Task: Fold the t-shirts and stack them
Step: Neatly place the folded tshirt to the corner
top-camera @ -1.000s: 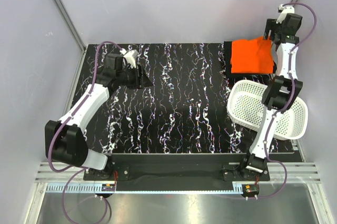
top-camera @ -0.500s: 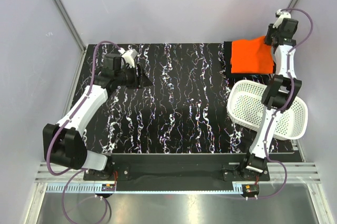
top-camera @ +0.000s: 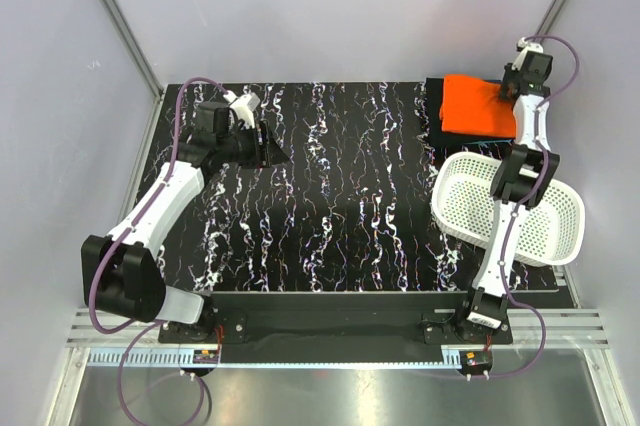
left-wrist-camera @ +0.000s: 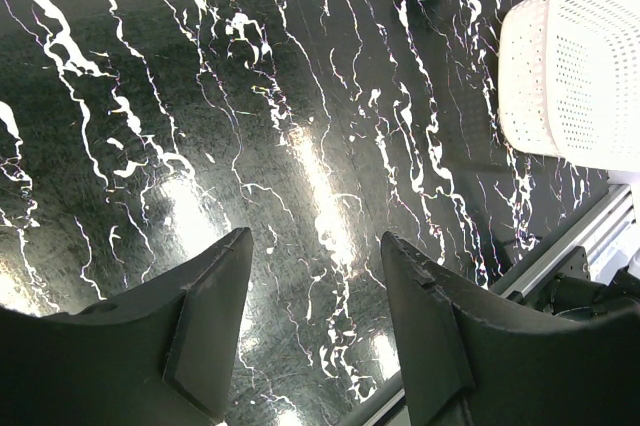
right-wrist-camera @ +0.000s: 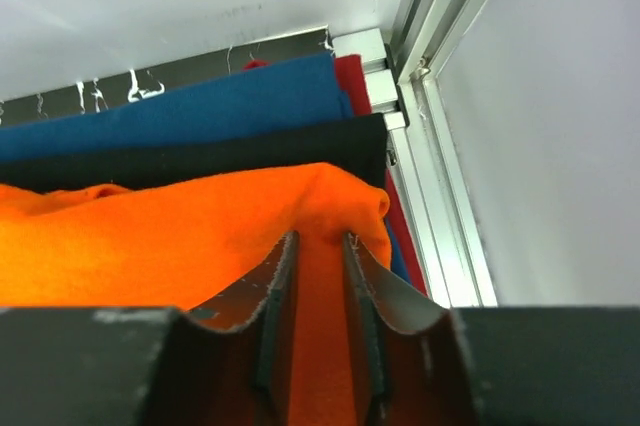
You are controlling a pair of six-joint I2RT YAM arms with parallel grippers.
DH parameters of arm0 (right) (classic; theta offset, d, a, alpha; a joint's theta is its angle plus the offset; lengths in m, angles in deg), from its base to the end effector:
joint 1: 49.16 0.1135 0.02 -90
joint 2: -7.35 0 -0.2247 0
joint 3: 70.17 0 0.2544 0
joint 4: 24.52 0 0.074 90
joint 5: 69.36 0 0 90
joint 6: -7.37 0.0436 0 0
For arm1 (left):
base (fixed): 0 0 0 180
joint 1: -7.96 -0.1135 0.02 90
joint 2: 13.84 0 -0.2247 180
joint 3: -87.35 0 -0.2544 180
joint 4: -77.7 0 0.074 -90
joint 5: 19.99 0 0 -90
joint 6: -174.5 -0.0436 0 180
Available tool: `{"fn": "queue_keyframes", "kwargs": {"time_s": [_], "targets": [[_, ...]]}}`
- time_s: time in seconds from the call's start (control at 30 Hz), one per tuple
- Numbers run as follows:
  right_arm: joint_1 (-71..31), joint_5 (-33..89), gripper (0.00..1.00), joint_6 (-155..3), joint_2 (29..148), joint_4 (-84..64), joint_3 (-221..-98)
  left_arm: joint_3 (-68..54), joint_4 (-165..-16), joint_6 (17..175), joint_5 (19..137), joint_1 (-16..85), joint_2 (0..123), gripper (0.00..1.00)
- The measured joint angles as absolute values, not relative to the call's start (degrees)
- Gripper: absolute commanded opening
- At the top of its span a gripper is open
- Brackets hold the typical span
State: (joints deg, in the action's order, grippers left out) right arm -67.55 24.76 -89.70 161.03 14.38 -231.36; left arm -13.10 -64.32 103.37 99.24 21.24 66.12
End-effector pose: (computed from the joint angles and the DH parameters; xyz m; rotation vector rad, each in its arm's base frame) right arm 0.5456 -0.1781 0.1852 0.1667 2.1162 -0.1880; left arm 0.3095 -0.0949 0.2634 0.1748 2.2766 -0.8709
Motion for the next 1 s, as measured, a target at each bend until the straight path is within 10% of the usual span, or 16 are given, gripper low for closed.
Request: {"fn": "queue_keyframes", "kwargs": {"time_s": [0.23, 0.37, 0.57, 0.63, 1.0], "targets": [[-67.93, 24.56, 0.56, -86.9, 154.26, 15.83, -227.52, -13.1, -64.32, 103.31, 98.85, 21.19, 66.12, 0.6], [-67.97, 24.62, 0.99, -82.16, 144.03, 17.68, -221.48, -13.1, -64.37, 102.69, 98.82, 21.19, 65.88, 0.61], [-67.53, 32.45, 1.0, -69.76, 121.21, 21.73, -206.71, -13.32, -65.15, 101.71, 98.98, 20.34, 61.71, 0.64], [-65.54, 35.18, 1.0, -66.66, 112.4, 22.32, -198.56, -13.8, -66.53, 101.32, 99.35, 19.42, 59.26, 0.99], [-44.89, 47.29, 1.0, -53.44, 78.98, 17.97, -153.79, -16.81, -71.86, 102.52, 102.89, 16.3, 52.24, 0.99]]}}
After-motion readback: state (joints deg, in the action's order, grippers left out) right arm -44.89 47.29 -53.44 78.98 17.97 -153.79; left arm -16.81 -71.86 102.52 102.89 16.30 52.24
